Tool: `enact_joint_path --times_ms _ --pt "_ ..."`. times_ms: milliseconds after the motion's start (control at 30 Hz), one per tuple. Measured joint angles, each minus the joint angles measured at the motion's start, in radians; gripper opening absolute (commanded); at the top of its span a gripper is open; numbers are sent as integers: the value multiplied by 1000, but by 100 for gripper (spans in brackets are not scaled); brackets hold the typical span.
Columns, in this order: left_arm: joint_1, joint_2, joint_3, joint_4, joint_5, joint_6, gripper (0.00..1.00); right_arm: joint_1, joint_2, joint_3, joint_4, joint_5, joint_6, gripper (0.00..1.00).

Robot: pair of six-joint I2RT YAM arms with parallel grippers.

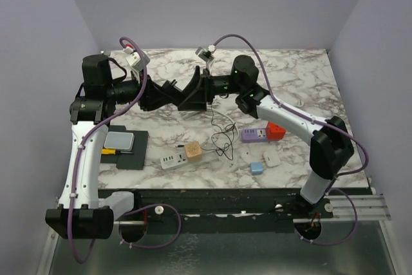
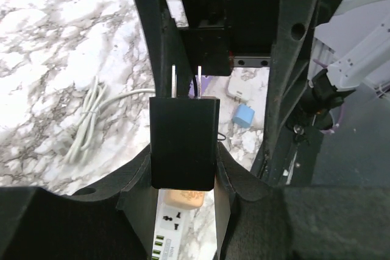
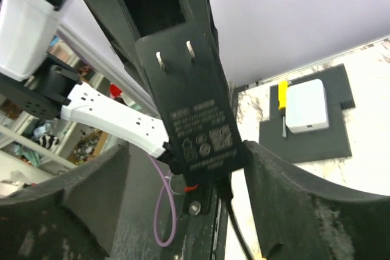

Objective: Insert the plug
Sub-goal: Pick up the plug from the center of the board.

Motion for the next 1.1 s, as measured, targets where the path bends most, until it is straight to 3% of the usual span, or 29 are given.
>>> enact_joint_path --times_ms 100,200,367,500,600,733,867,1100 --pt "0 -8 0 19 -33 6 0 -18 -53 -4 -144 41 -77 81" --pt "0 -27 1 31 -36 6 0 -79 -135 -13 -263 109 -137 74" --pt "0 -53 8 37 -19 6 0 -195 -272 -42 -443 281 -265 77" --pt "0 -60 27 42 -11 -1 0 -190 -312 -105 -589 360 -378 74" --pt "0 -60 58 55 -6 -16 0 -179 -310 -194 -685 449 -416 63" --pt "0 -60 124 96 11 -77 0 -178 -257 -258 -794 618 -430 59" --pt "0 -59 219 163 16 -146 0 -180 -186 -264 -821 689 -436 63" --pt "0 -106 322 320 -61 -240 0 -170 -166 -265 -835 662 -438 65"
